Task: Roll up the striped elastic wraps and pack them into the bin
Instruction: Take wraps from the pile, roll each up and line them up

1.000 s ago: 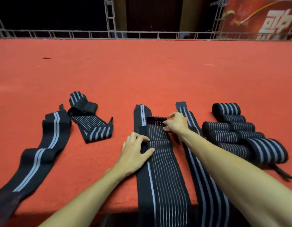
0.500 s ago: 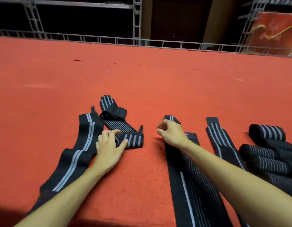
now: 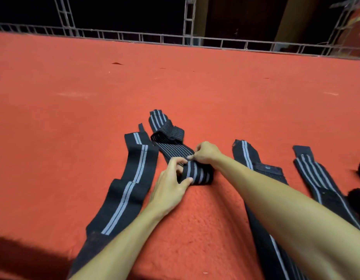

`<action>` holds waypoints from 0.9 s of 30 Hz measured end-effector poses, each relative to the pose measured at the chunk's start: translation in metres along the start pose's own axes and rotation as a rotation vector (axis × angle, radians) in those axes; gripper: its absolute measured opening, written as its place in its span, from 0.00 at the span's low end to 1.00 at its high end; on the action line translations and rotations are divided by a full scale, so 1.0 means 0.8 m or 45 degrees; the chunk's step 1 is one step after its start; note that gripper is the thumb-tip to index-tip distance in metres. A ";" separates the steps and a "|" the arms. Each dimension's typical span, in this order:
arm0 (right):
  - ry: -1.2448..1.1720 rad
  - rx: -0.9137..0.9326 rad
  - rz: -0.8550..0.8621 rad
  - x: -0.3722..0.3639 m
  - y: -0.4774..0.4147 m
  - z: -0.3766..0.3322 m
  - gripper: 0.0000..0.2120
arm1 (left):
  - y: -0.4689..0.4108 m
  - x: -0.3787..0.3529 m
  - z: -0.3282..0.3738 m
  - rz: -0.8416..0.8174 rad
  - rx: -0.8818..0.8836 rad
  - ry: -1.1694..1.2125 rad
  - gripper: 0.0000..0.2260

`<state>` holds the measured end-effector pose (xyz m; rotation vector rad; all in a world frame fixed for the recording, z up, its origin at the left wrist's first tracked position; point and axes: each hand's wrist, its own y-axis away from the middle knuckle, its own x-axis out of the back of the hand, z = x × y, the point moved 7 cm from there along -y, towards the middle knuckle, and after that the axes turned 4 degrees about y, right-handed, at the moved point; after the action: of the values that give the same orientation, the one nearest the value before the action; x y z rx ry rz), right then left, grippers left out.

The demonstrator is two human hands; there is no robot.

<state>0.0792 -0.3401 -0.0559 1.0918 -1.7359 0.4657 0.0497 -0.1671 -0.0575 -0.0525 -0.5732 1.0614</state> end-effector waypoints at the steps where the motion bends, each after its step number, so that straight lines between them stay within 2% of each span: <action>1: -0.074 -0.015 0.033 0.009 0.000 0.003 0.15 | 0.000 0.000 0.000 -0.014 0.007 0.015 0.19; 4: -0.281 -0.078 0.251 0.050 0.011 0.024 0.10 | 0.000 -0.001 -0.001 -0.110 0.069 -0.044 0.24; 7: -0.385 -0.110 0.436 0.090 0.032 0.053 0.08 | -0.008 0.006 0.001 -0.215 0.101 -0.289 0.28; 9: -0.444 -0.127 0.471 0.106 0.049 0.071 0.07 | -0.012 0.017 0.012 -0.269 0.046 -0.475 0.27; 13: -0.507 -0.144 0.380 0.109 0.075 0.094 0.07 | -0.006 0.040 0.040 -0.418 -0.117 -0.836 0.21; 17: -0.636 -0.105 0.122 0.099 0.110 0.099 0.08 | 0.010 0.065 0.043 -0.440 0.027 -1.069 0.11; 19: -0.507 -0.067 -0.031 0.095 0.132 0.101 0.04 | 0.017 0.070 0.042 -0.456 0.127 -1.118 0.09; 22: -0.162 -0.022 -0.245 0.085 0.157 0.108 0.01 | 0.019 0.067 0.052 -0.409 0.224 -1.129 0.16; 24: -0.007 -0.017 -0.323 0.080 0.164 0.114 0.03 | 0.016 0.060 0.062 -0.379 0.256 -1.185 0.21; 27: 0.239 0.099 -0.105 0.088 0.156 0.106 0.08 | 0.008 0.039 0.064 -0.384 0.206 -1.229 0.15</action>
<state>-0.0777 -0.3687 -0.0093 1.1333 -1.5140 0.5694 0.0318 -0.1493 -0.0029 0.7026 -1.3088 0.7862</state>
